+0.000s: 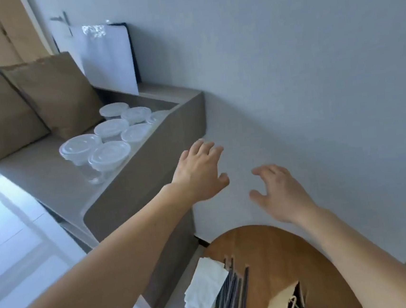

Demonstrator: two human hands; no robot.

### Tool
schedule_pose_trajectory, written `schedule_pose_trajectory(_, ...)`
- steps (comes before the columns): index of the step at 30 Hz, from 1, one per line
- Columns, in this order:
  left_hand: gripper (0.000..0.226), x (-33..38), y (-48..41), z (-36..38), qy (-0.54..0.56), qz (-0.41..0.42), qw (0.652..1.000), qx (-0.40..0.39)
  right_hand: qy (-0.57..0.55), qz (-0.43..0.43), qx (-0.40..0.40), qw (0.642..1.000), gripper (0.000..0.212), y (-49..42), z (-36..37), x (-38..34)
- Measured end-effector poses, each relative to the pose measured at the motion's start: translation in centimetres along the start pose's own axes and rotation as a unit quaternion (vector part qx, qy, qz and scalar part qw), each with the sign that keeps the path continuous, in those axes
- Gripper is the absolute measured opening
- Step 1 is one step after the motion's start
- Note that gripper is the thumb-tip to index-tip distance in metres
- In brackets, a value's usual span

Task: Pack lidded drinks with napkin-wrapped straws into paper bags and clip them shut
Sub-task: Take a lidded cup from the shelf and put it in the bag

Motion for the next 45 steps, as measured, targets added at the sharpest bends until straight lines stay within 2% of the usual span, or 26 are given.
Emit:
schedule_pose_trajectory(4, 0.067, -9.3, -0.7, -5.9, 0.013, -0.075, 0.995, 0.071, 0.007, -0.066, 0.027, 0.997, 0.054, -6.1, -1.6, -7.6)
schedule_pose_trajectory(11, 0.065, -24.8, 0.3, -7.2, 0.010, -0.164, 0.985, 0.062, 0.008, -0.135, 0.017, 0.991, 0.052, -16.7, 1.5, -20.1)
schedule_pose_trajectory(16, 0.066, -34.5, -0.8, -6.3, 0.029, -0.204, 0.978, 0.043, 0.028, -0.132, -0.023, 0.991, 0.058, -26.1, 6.2, -27.3)
schedule_pose_trajectory(20, 0.066, -39.6, -1.9, -4.7, 0.062, -0.220, 0.973, 0.009, 0.037, -0.089, -0.081, 0.992, 0.070, -32.7, 10.7, -30.9)
schedule_pose_trajectory(27, 0.066, -44.7, -2.3, -1.9, 0.088, -0.226, 0.970, -0.009, 0.115, -0.035, -0.128, 0.984, 0.096, -41.3, 15.4, -33.4)
schedule_pose_trajectory(31, 0.066, -46.3, -2.0, -0.8, 0.098, -0.232, 0.967, -0.024, 0.096, -0.017, -0.139, 0.986, 0.095, -43.5, 17.4, -33.4)
schedule_pose_trajectory(35, 0.065, -47.0, -2.2, -0.6, 0.096, -0.233, 0.967, -0.027, 0.082, -0.006, -0.143, 0.986, 0.110, -44.5, 17.9, -33.7)
schedule_pose_trajectory(37, 0.065, -47.0, -2.4, -0.7, 0.095, -0.231, 0.968, -0.024, 0.097, -0.012, -0.142, 0.985, 0.111, -44.2, 18.1, -33.7)
schedule_pose_trajectory(41, 0.063, -46.3, -3.1, -2.0, 0.089, -0.232, 0.969, -0.003, 0.089, -0.048, -0.096, 0.990, 0.102, -42.8, 17.4, -34.2)
schedule_pose_trajectory(45, 0.062, -44.9, -4.2, -4.7, 0.078, -0.236, 0.968, 0.039, 0.010, -0.094, -0.003, 0.996, 0.096, -41.4, 11.3, -35.6)
Point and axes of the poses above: each hand's wrist, its own y-axis away from the middle knuckle, its own z-axis out of the palm, x = y × z, the point moved 3 cm from there along -y, towards the middle knuckle, and after that the axes turned 11 degrees about -y, right-handed, at the moved point
